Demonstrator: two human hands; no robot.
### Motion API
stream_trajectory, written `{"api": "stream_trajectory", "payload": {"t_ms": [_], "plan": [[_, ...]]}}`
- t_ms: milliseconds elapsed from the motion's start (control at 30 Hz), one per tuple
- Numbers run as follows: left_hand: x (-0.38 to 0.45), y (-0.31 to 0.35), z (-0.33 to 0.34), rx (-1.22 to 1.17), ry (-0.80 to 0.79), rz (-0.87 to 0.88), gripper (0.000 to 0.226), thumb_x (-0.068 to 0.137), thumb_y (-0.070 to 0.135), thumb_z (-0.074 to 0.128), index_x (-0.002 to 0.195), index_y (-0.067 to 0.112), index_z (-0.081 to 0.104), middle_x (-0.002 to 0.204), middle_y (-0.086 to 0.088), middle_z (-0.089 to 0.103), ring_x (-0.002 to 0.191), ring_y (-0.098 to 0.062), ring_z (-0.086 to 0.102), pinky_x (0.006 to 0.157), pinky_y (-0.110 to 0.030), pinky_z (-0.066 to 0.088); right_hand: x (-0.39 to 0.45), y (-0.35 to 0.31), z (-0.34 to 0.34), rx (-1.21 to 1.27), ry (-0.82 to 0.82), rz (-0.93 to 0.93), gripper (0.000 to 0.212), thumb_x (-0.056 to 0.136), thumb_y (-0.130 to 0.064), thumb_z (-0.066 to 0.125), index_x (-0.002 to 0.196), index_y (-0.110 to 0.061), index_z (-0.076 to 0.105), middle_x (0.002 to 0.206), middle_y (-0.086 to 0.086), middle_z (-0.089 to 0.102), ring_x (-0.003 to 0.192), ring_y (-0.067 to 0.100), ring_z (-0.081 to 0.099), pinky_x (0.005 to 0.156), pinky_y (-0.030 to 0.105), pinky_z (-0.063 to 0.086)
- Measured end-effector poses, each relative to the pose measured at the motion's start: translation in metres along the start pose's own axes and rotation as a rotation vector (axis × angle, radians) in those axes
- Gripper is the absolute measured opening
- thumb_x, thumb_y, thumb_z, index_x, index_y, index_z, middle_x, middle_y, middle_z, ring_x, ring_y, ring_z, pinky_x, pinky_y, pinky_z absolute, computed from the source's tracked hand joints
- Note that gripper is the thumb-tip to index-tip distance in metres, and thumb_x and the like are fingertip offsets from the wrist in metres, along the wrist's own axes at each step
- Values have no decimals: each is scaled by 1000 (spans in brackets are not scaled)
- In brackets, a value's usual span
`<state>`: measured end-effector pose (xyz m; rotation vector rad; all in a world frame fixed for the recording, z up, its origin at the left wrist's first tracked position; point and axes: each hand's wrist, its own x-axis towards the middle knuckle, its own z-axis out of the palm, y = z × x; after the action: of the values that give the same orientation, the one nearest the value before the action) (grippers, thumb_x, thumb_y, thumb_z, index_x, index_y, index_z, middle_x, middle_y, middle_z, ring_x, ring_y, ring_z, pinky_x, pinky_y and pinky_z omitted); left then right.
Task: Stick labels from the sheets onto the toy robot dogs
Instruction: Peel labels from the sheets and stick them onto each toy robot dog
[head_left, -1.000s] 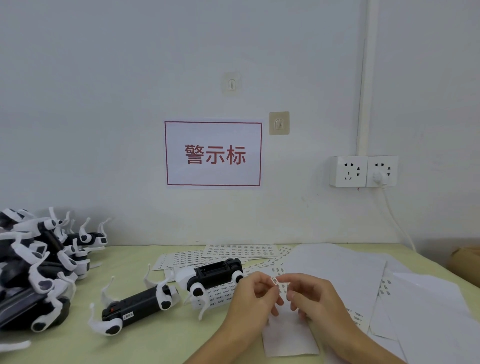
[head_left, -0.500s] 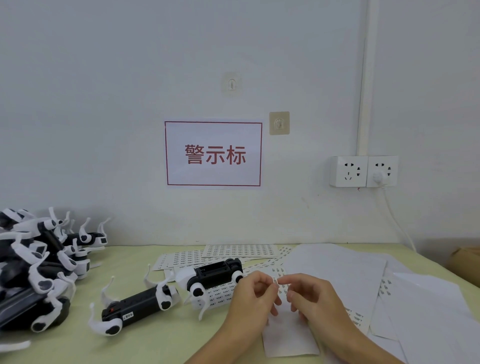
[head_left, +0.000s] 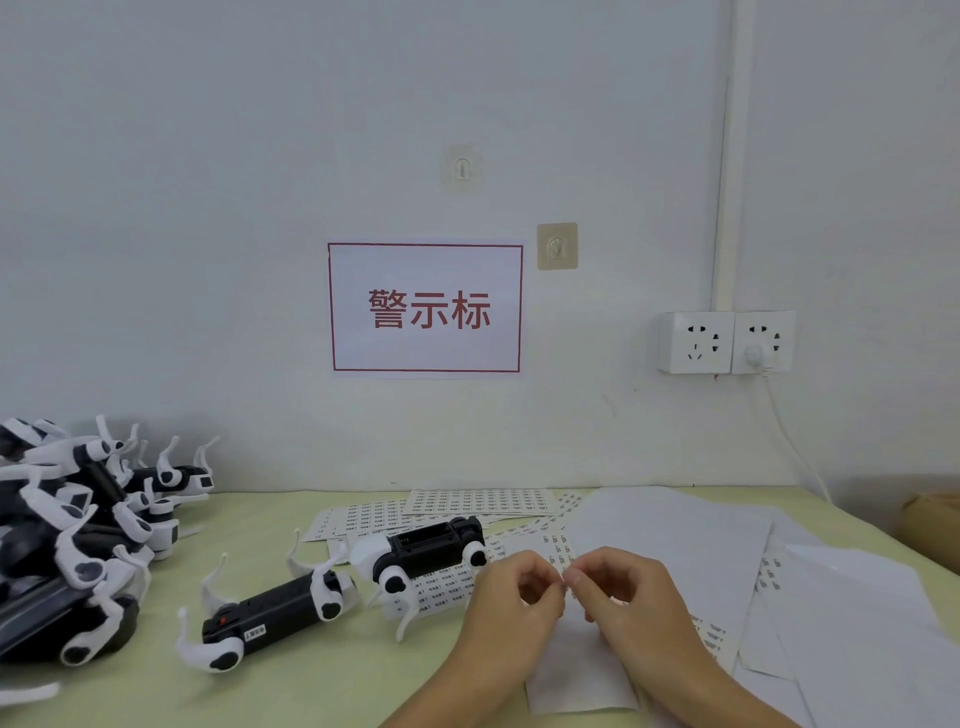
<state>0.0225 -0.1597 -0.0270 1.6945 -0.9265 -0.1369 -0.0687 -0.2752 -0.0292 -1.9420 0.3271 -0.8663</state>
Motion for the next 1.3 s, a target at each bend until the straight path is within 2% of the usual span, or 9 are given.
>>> {"api": "stream_trajectory", "payload": {"t_ms": [167, 533, 767, 900, 1033, 1167, 1300], "plan": [[1, -2, 0, -14, 15, -15, 17, 91, 9, 63, 77, 18, 66, 67, 5, 64, 67, -7, 59, 59, -20, 44, 1, 2, 1, -50, 33, 19, 19, 88, -13, 71, 72, -23, 74, 70, -4, 71, 60, 5, 61, 62, 15, 47], [3, -4, 2, -48, 41, -54, 16, 95, 11, 60, 81, 17, 64, 63, 7, 62, 63, -5, 58, 53, -18, 41, 1, 2, 1, -32, 17, 42, 14, 86, -13, 73, 78, -24, 75, 70, -3, 71, 61, 5, 61, 63, 15, 48], [3, -4, 1, -61, 38, -67, 13, 95, 10, 58, 84, 13, 64, 63, 5, 62, 61, -5, 57, 53, -18, 41, 2, 4, 2, -67, 23, 71, 11, 86, -18, 74, 85, -29, 75, 71, -3, 70, 62, 8, 62, 66, 19, 49], [3, -3, 1, -74, 38, -70, 15, 95, 9, 58, 83, 14, 64, 62, 6, 61, 61, -6, 57, 52, -18, 41, 1, 3, 1, -68, 25, 74, 11, 85, -16, 74, 79, -25, 75, 73, -4, 72, 67, 11, 64, 70, 28, 55], [3, -4, 2, -45, 37, -55, 17, 94, 10, 59, 79, 18, 64, 66, 4, 62, 64, -6, 57, 55, -20, 43, 1, 3, 1, -92, 10, 64, 15, 86, -16, 72, 73, -24, 75, 72, -6, 71, 64, 7, 62, 66, 20, 50], [3, -6, 4, 43, 58, 30, 19, 93, 11, 61, 78, 22, 63, 69, 2, 64, 65, -2, 56, 65, -21, 47, 1, 4, 1, -91, 19, 58, 19, 87, -12, 70, 71, -22, 73, 70, -5, 70, 61, 5, 61, 63, 17, 49], [2, -10, 6, 116, 93, 67, 17, 95, 16, 58, 84, 28, 64, 71, -1, 65, 64, 0, 54, 60, -15, 43, 2, 5, 1, -105, 33, 50, 19, 87, -12, 69, 71, -23, 72, 68, -4, 70, 60, 4, 60, 60, 13, 45]]}}
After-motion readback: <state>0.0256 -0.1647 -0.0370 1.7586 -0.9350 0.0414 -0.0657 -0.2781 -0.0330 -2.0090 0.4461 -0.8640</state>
